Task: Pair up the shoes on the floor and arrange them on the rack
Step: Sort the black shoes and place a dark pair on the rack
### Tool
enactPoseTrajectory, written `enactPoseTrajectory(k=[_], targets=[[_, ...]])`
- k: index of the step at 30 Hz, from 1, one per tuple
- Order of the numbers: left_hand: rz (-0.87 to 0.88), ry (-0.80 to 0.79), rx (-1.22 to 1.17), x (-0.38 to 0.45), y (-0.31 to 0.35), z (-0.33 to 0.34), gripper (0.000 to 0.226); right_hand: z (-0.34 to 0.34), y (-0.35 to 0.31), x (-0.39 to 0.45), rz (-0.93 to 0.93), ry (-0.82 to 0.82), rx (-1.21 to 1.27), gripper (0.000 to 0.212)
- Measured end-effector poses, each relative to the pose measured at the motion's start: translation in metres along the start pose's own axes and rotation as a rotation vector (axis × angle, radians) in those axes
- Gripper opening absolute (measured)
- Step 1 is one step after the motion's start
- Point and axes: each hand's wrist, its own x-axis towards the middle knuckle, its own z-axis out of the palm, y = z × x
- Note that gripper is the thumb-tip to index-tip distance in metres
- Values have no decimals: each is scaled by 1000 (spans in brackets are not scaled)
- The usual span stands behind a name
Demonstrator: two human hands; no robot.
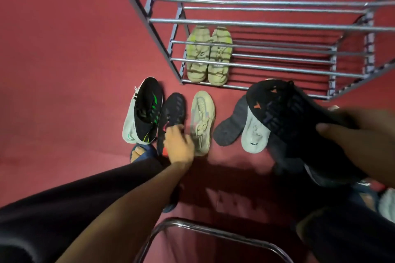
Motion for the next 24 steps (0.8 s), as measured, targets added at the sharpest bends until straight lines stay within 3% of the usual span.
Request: enactPoseTrajectory(k=[2,4,7,9,12,15,17,18,20,24], targets=[[189,-172,-138,-15,35,22,24,-2,-2,4,13,-49,26,70],[292,-358,-73,-19,61,45,37,-3,1,4,34,-57,132,86],[183,-549,236,-14,76,75,94,-3,3,-3,37,-34,234,84],[156,-560,420,-7,78,84,118,-11,-2,-9,31,-10,242,68],[213,-531,446,-3,76,87,97,-18,-11,-6,67,-27,287,40],[110,-638,230,-2,71,74,71,-19,-22,-5,106,-14,355,44],[-106,-777,-134,-4,64,67,54,-20,-27,-5,95,-72,401,47],[-295,-804,-348,-6,60,65,48,-20,-31,-6,83,-82,402,46],[-564,-708,-542,-9,44,58,42,-20,-38,-8,70,-112,422,36],[-625,-575,-289,-16,2,42,42,-20,-44,-9,62,-131,470,22]])
